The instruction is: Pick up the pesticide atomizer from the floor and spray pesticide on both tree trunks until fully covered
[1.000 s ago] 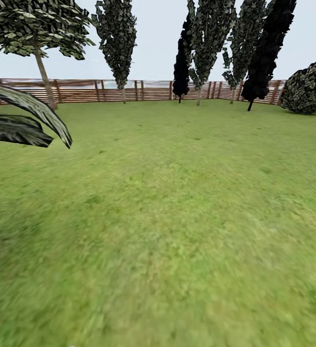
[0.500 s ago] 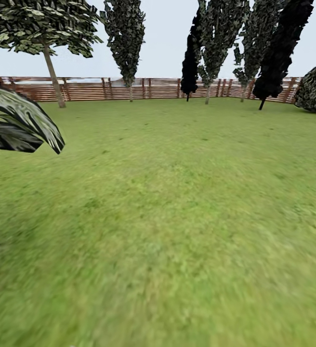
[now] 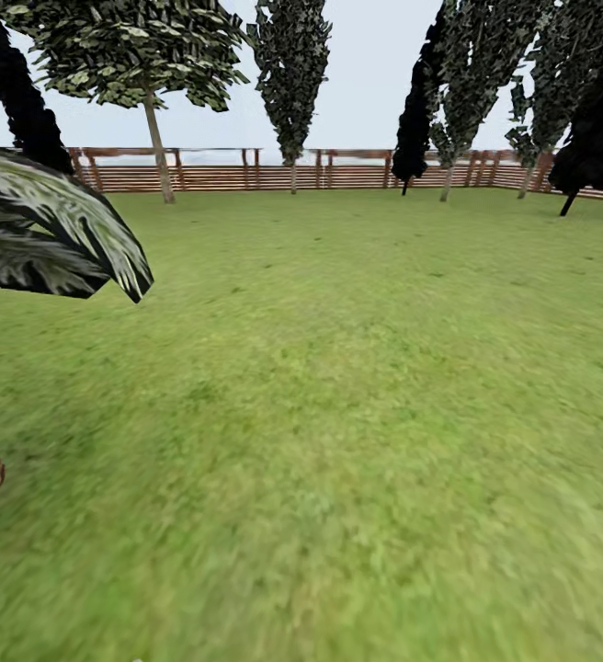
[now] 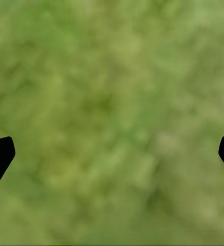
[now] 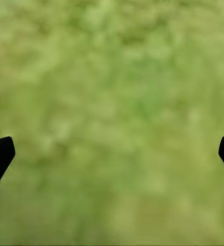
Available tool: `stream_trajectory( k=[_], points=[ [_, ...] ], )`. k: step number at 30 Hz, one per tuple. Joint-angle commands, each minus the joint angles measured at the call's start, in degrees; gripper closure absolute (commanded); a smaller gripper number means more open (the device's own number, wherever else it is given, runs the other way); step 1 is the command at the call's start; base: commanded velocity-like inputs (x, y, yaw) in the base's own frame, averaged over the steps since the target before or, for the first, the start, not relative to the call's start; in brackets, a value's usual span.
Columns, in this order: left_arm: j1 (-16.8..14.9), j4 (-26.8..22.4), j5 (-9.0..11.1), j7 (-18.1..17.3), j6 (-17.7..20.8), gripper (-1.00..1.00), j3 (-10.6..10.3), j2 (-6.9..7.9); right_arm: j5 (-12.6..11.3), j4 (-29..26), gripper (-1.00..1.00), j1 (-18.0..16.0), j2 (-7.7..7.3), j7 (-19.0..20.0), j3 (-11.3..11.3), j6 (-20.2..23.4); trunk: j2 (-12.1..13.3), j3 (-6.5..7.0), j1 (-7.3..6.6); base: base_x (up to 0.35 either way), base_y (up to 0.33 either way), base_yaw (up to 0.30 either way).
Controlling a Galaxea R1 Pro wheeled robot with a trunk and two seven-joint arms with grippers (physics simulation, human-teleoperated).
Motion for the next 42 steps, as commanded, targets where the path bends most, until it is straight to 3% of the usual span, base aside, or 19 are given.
stream_trajectory(
  k=[1,42],
  points=[
    [-0.1,0.1,0.0,0.0,-0.2,-1.0,0.1,-0.01,0.1,0.0,-1.0,0.0,-0.01,0.0,0.0,-0.2,0.0,-0.05,0.02,0.338,-0.077,0.262],
    [-0.1,0.1,0.0,0.0,-0.2,-1.0,0.2,-0.01,0.1,0.0,-1.0,0.0,-0.01,0.0,0.0,-0.2,0.0,-0.05,0.02,0.338,-0.08,0.073]
  ],
)
